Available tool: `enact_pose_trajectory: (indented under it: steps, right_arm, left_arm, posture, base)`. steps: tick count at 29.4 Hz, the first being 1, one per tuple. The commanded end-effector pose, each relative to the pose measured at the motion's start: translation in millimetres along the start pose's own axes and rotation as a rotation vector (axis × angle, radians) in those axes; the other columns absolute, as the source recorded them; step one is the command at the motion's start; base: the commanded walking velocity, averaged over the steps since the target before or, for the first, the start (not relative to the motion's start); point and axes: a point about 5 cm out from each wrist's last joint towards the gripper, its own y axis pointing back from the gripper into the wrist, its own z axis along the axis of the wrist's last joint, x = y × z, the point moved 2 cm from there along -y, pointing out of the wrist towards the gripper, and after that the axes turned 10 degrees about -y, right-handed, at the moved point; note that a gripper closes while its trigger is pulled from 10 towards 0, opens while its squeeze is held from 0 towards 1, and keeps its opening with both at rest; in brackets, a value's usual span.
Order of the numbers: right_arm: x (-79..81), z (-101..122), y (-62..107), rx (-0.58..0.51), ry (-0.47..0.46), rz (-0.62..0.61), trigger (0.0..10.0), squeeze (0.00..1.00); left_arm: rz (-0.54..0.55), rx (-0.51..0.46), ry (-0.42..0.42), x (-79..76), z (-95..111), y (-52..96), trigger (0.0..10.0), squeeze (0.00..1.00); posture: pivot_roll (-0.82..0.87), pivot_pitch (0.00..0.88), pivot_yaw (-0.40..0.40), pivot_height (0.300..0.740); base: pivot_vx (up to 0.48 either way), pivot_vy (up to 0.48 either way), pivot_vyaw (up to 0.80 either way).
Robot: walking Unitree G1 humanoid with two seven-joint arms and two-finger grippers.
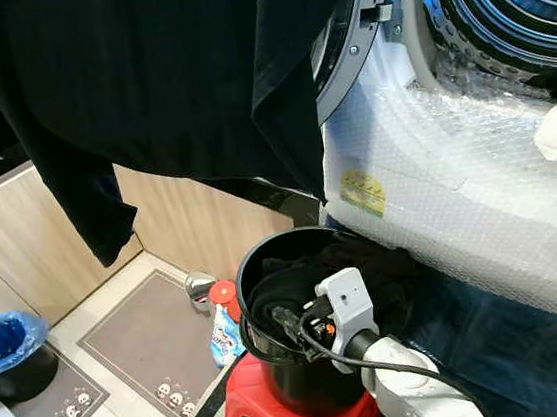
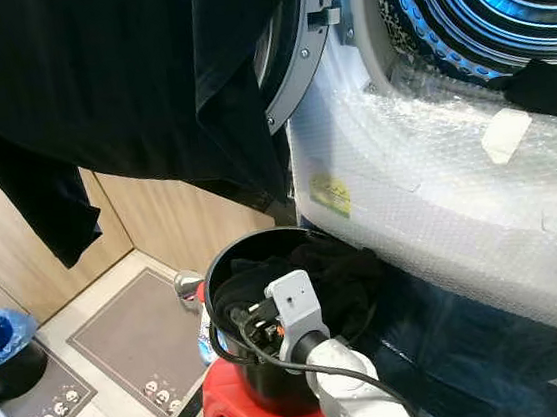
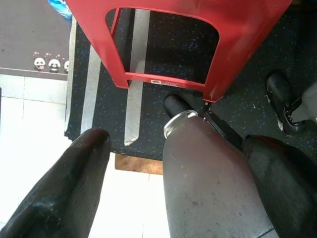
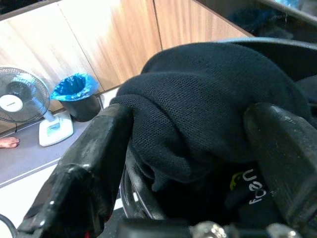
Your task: Clothes washing
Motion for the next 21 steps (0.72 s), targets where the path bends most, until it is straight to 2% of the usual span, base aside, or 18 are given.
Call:
enact_pose_trajectory:
  steps: [1,9,10,11,21]
  right_arm:
    - [0.2,-4,-3.8,0.027,-0.003,-0.032,10.0,0.0]
    - [3.2,-4,-17.1,0.026,-0.02,-0.133,10.0,0.0]
    - [2.8,-3,-18.1,0.018,-0.027,-0.147,6.6,0.0]
    - [2.6,-2,-19.2,0.011,-0.036,-0.157,0.0,0.0]
    - [-5.6,2,-20.0,-0.022,-0.044,-0.213,0.0,0.0]
  left_arm:
    - [-0.048,0.075,0.025,-15.5,-20,3.4,10.0,0.0]
    - [-0.059,0.076,0.03,-19.9,-22,3.9,10.0,0.0]
    - [-0.06,0.077,0.031,-20.4,-22,3.9,10.0,0.0]
    - [-0.062,0.078,0.032,-21.0,-23,4.1,10.0,0.0]
    - [-0.071,0.083,0.032,-24.3,-26,4.9,10.0,0.0]
  posture:
    - [-0.05,0.113,0.012,0.74]
    - [-0.04,0.124,0.012,0.74]
    - [-0.05,0.124,0.013,0.74]
    - [-0.04,0.124,0.013,0.74]
    - [-0.05,0.119,0.015,0.74]
  base:
    - [0.0,0.0,0.0]
    - [0.0,0.0,0.0]
    - [0.0,0.0,0.0]
    - [0.0,0.0,0.0]
    - [0.0,0.0,0.0]
